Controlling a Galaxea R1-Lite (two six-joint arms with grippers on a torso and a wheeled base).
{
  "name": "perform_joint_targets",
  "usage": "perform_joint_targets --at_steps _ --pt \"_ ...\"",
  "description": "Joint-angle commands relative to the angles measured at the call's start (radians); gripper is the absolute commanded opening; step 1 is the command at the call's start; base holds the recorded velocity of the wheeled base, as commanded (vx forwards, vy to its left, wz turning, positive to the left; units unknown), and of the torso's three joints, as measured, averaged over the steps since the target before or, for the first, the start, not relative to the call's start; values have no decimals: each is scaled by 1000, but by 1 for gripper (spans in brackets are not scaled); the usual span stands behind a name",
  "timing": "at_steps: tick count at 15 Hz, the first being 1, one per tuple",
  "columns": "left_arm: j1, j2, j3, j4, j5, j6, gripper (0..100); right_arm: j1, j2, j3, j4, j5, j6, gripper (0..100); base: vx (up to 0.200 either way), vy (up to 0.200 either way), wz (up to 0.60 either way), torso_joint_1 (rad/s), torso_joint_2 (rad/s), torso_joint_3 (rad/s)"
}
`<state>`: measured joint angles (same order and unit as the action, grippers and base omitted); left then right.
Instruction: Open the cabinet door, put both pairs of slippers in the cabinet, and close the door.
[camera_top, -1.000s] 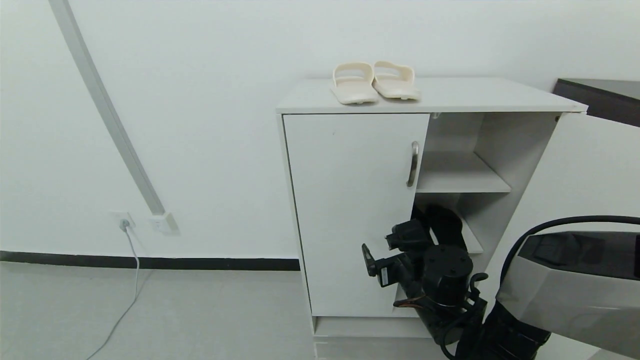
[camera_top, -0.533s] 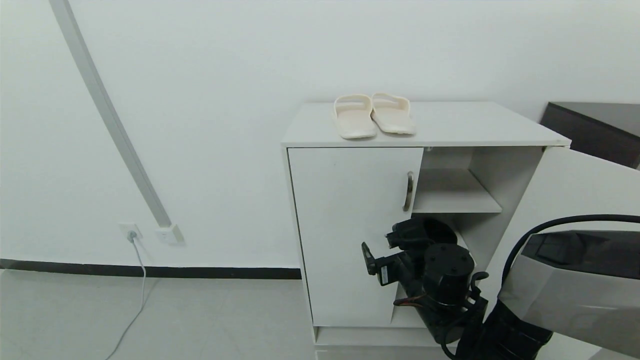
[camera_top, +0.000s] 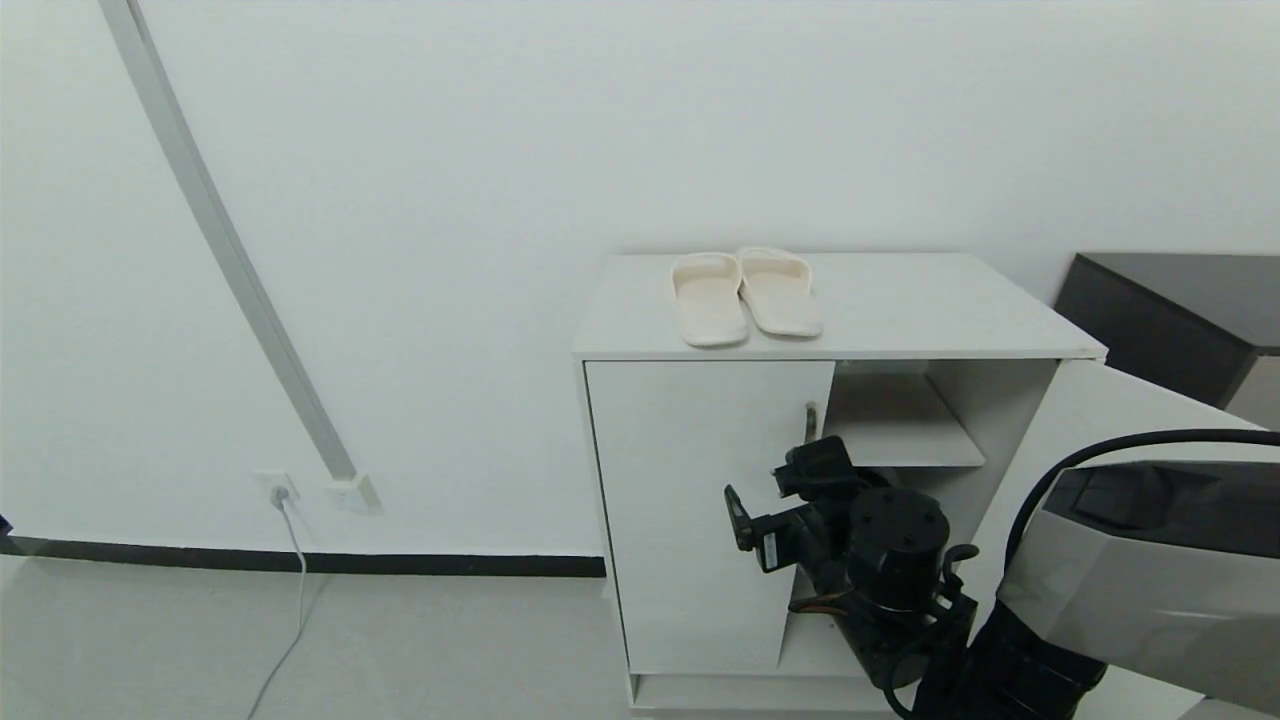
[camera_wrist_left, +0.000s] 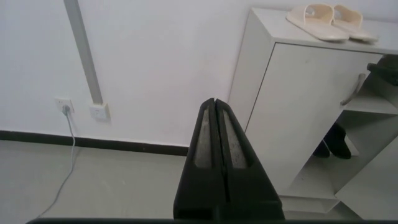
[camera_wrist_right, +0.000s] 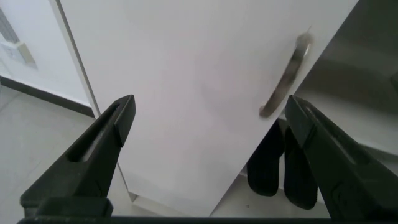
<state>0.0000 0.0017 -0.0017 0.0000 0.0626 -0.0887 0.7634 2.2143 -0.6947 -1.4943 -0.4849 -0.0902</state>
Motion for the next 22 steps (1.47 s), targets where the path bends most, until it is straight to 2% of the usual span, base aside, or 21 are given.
perform_joint_targets --at_steps 1,12,16,17,18,20,22 --pt "0 0 0 0 0 0 0 1 2 1 0 0 0 100 0 0 0 212 -530 -315" --pt "0 0 0 0 0 0 0 -3 5 20 0 5 0 100 0 0 0 245 -560 -319" --pt "0 0 0 0 -1 3 0 -3 19 47 -32 57 -3 100 0 0 0 152 -326 -179" --pt "0 0 0 0 -1 6 0 -10 8 34 -37 60 -39 100 0 0 0 0 0 0" --pt "0 0 0 0 -1 6 0 -13 -16 -8 -6 60 -48 100 0 0 0 0 0 0" --pt "0 0 0 0 -3 9 0 -24 -59 -158 201 60 6 100 0 0 0 0 0 0" --pt "0 0 0 0 -4 15 0 -46 -120 -362 531 -3 112 100 0 0 0 0 0 0"
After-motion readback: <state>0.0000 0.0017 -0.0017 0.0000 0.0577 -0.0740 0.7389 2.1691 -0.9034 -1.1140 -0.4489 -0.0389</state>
